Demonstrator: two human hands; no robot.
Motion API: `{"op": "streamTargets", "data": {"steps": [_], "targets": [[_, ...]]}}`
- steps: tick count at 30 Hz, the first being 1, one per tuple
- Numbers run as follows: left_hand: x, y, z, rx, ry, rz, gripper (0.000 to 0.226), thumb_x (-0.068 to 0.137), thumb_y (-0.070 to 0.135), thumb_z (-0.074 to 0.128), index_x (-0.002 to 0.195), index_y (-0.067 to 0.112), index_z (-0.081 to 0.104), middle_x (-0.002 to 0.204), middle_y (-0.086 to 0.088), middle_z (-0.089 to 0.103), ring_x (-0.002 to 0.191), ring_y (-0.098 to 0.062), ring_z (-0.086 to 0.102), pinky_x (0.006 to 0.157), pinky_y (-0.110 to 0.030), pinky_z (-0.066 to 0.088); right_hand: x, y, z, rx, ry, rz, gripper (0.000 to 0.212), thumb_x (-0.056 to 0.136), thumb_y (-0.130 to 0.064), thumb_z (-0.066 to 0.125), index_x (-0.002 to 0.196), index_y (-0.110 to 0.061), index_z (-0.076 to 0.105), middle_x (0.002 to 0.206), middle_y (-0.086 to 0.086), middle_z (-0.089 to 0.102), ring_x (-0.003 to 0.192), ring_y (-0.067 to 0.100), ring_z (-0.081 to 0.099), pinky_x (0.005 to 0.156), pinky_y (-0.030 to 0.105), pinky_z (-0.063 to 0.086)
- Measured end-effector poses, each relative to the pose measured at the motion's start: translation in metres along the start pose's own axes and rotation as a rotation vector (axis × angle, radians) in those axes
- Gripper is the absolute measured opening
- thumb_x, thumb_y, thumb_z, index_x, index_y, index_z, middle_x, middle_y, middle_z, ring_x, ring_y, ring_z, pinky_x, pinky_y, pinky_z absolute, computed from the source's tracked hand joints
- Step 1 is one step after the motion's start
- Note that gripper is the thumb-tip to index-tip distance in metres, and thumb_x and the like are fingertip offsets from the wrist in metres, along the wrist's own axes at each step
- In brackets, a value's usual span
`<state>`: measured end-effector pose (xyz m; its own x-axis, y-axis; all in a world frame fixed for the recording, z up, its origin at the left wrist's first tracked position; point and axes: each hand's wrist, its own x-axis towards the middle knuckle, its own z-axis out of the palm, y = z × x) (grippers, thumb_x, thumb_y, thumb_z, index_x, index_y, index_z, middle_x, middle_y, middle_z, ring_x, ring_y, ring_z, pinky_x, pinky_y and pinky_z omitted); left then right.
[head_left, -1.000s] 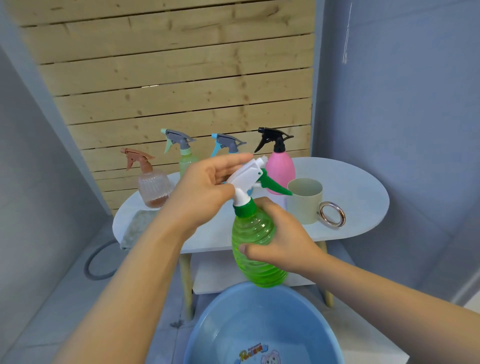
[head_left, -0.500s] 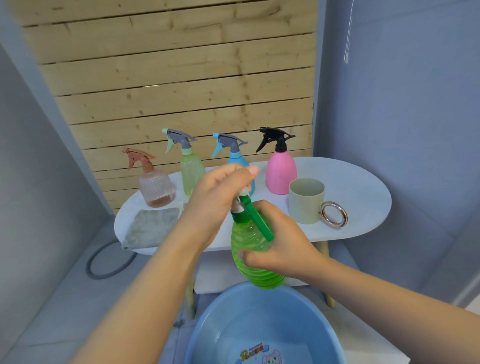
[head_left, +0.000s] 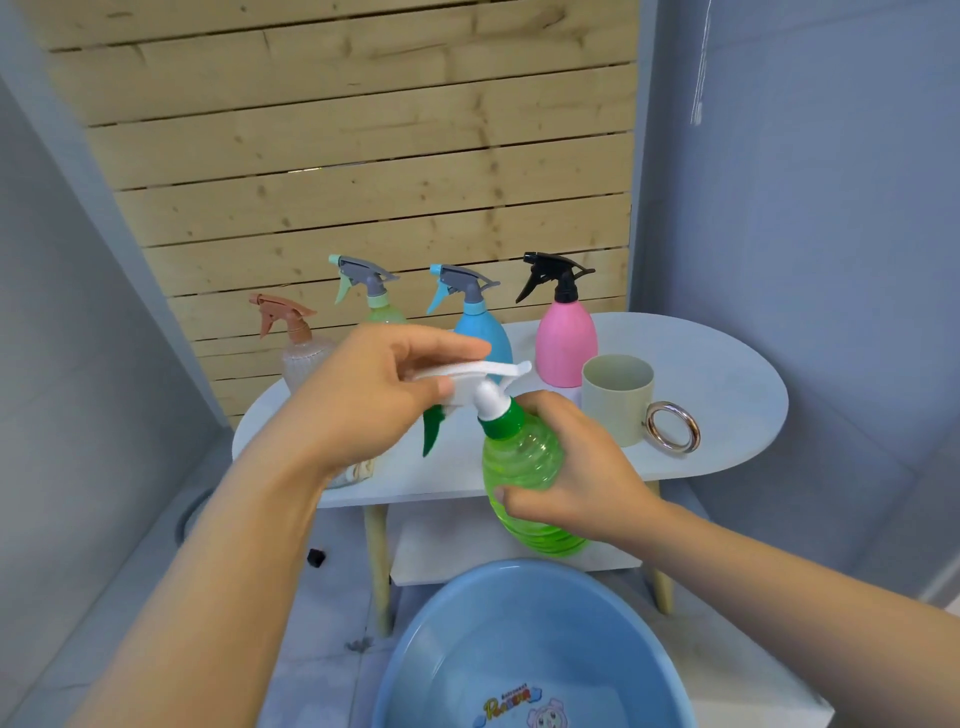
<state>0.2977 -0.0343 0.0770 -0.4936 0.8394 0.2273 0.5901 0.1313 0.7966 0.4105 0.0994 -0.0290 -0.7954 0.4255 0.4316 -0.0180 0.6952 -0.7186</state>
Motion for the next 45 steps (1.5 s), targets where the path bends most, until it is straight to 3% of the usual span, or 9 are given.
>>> {"op": "streamTargets", "data": {"steps": [5, 12, 15, 17, 23, 28, 34, 40, 45], "targets": [[0.002, 0.008, 0.024, 0.227, 0.08, 0.101, 0.026, 0.074, 0.024, 0.04, 0.073, 0.039, 0.062, 0.088, 0.011, 0.065, 0.099, -0.01, 0.055, 0.1, -0.037, 0.038, -0.002, -0.007, 0.008, 0.097, 0.007, 0.011, 0.046, 0.056, -0.035, 0.069, 0.092, -0.044, 0.043, 0.093, -0.012, 0.055, 0.084, 0.001, 0.052, 0.068, 0.01, 0.038], [0.016, -0.001, 0.035, -0.192, 0.18, 0.218, 0.054, 0.074, 0.051, 0.054, 0.045, 0.009, 0.035, 0.061, -0.008, 0.034, 0.067, -0.015, 0.04, 0.066, -0.024, 0.032, -0.005, -0.018, 0.013, 0.19, -0.053, -0.005, 0.048, 0.053, -0.045, 0.062, 0.097, -0.034, 0.049, 0.091, -0.014, 0.056, 0.082, 0.002, 0.053, 0.072, 0.015, 0.043], [0.014, -0.004, 0.041, -0.016, 0.217, 0.184, 0.023, 0.069, 0.051, 0.064, 0.072, 0.029, 0.058, 0.091, 0.009, 0.048, 0.103, -0.01, 0.048, 0.084, -0.016, 0.035, -0.006, -0.017, 0.014, 0.203, -0.015, 0.014, 0.045, 0.052, -0.045, 0.062, 0.093, -0.031, 0.05, 0.089, -0.01, 0.058, 0.082, 0.008, 0.056, 0.072, 0.023, 0.047], [0.011, -0.003, 0.041, 0.126, 0.275, 0.101, 0.042, 0.072, 0.054, 0.069, 0.105, 0.036, 0.052, 0.113, 0.01, 0.039, 0.121, -0.01, 0.038, 0.093, -0.014, 0.033, -0.005, -0.016, 0.013, 0.189, 0.014, 0.016, 0.047, 0.053, -0.044, 0.062, 0.095, -0.027, 0.051, 0.091, -0.005, 0.058, 0.084, 0.012, 0.057, 0.073, 0.028, 0.048], [0.01, 0.004, 0.022, 0.015, 0.323, -0.066, 0.076, 0.065, 0.025, 0.085, 0.132, 0.019, 0.049, 0.124, 0.004, 0.051, 0.093, -0.007, 0.059, 0.078, -0.024, 0.052, -0.006, -0.016, 0.012, 0.122, -0.01, 0.02, 0.045, 0.054, -0.043, 0.064, 0.094, -0.041, 0.045, 0.093, -0.015, 0.056, 0.086, 0.003, 0.054, 0.071, 0.013, 0.041], [0.012, 0.001, 0.018, -0.284, 0.104, 0.086, 0.051, 0.079, -0.009, 0.066, 0.119, 0.022, 0.058, 0.093, 0.004, 0.07, 0.084, -0.006, 0.067, 0.077, -0.022, 0.056, -0.007, -0.017, 0.009, 0.2, -0.007, 0.051, 0.04, 0.057, -0.031, 0.069, 0.089, -0.041, 0.048, 0.082, -0.015, 0.06, 0.074, 0.001, 0.056, 0.067, 0.013, 0.043], [0.006, 0.016, 0.043, -0.152, 0.114, 0.041, 0.013, 0.096, 0.031, 0.05, 0.099, 0.026, 0.062, 0.092, 0.016, 0.064, 0.082, 0.006, 0.058, 0.073, -0.016, 0.043, -0.006, -0.018, 0.013, 0.193, 0.022, 0.067, 0.04, 0.052, -0.044, 0.062, 0.089, -0.033, 0.05, 0.084, -0.01, 0.061, 0.076, 0.004, 0.057, 0.066, 0.016, 0.045], [0.015, 0.009, 0.042, -0.515, 0.139, 0.032, 0.049, 0.08, 0.047, 0.051, 0.04, 0.02, 0.042, 0.047, 0.003, 0.041, 0.062, -0.016, 0.046, 0.069, -0.025, 0.037, -0.008, -0.023, 0.008, 0.264, -0.053, 0.087, 0.035, 0.059, -0.028, 0.068, 0.092, -0.026, 0.055, 0.074, -0.02, 0.059, 0.067, -0.003, 0.053, 0.064, 0.01, 0.042], [0.011, -0.002, 0.013, -0.279, -0.156, -0.037, 0.03, 0.067, 0.037, 0.067, 0.093, 0.023, 0.068, 0.091, 0.01, 0.065, 0.087, -0.002, 0.058, 0.079, -0.022, 0.044, -0.006, -0.017, 0.008, 0.152, -0.001, 0.076, 0.042, 0.057, -0.031, 0.068, 0.096, -0.027, 0.053, 0.09, -0.012, 0.061, 0.082, 0.004, 0.056, 0.071, 0.015, 0.043]]}}
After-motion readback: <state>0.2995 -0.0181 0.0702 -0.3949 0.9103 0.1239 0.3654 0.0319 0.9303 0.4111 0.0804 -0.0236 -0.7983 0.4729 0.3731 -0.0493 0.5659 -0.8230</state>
